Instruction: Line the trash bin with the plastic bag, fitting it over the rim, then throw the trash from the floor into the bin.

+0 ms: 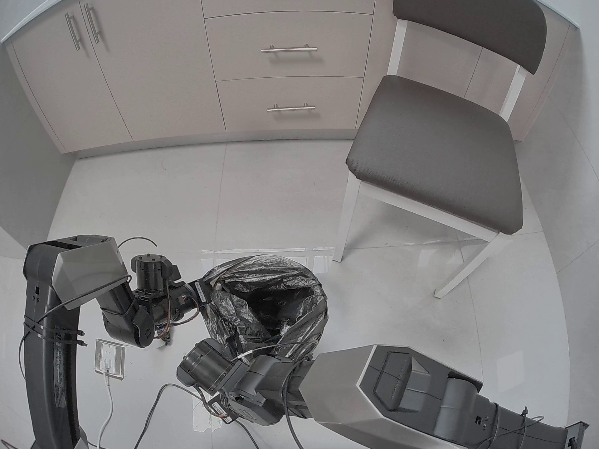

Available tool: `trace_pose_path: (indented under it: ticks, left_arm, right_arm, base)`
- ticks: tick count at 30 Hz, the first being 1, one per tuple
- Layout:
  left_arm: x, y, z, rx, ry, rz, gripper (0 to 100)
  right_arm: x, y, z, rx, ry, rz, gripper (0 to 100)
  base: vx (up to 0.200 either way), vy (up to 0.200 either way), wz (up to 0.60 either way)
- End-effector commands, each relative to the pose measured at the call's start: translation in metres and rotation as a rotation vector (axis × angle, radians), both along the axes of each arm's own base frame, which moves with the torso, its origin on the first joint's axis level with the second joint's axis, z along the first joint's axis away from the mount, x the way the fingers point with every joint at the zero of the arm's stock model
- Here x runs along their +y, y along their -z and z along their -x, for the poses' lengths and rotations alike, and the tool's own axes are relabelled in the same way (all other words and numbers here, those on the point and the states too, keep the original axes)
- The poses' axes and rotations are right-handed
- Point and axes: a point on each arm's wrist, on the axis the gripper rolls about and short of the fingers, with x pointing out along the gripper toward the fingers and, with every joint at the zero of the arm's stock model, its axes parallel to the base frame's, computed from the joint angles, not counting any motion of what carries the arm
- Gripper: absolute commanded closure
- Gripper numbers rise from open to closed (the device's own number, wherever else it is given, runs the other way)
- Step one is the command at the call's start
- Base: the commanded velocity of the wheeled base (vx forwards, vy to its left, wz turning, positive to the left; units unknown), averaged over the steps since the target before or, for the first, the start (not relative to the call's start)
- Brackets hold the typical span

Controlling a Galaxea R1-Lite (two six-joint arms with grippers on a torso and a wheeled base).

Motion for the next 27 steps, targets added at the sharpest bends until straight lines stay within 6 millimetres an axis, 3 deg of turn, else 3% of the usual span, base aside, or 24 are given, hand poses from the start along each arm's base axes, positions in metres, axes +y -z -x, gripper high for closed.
trace_pose_path:
  ticks: [1,5,14,18,23,27]
  left_arm:
    - [-0.006,-0.014,0.017,-0.009,0.023,0.013,100]
    - [-0.006,-0.022,0.025,-0.014,0.033,0.006,100]
    - [-0.004,-0.012,0.033,0.025,0.035,-0.008,100]
    - [-0.003,0.001,0.031,0.025,0.063,-0.076,100]
    - [-0.003,0.014,0.029,0.023,0.084,-0.122,100]
    - [-0.003,0.017,0.026,0.005,0.101,-0.159,100]
  right_arm:
    - [-0.001,-0.001,-0.002,0.000,0.005,0.000,100]
    - [0.000,0.001,0.001,0.003,0.000,0.005,100]
    - [0.000,0.001,0.001,0.006,0.012,0.005,100]
    - [0.000,-0.003,0.001,-0.001,0.015,0.003,100]
    - [-0.002,-0.036,0.003,-0.012,0.015,-0.019,100]
    - [-0.013,-0.089,0.003,-0.027,0.047,-0.058,100]
  base:
    - [0.000,0.000,0.00]
    - [0.000,0.000,0.00]
    - [0.000,0.000,0.00]
    - [0.000,0.000,0.00]
    - [0.000,0.000,0.00]
    - [0.000,0.000,0.00]
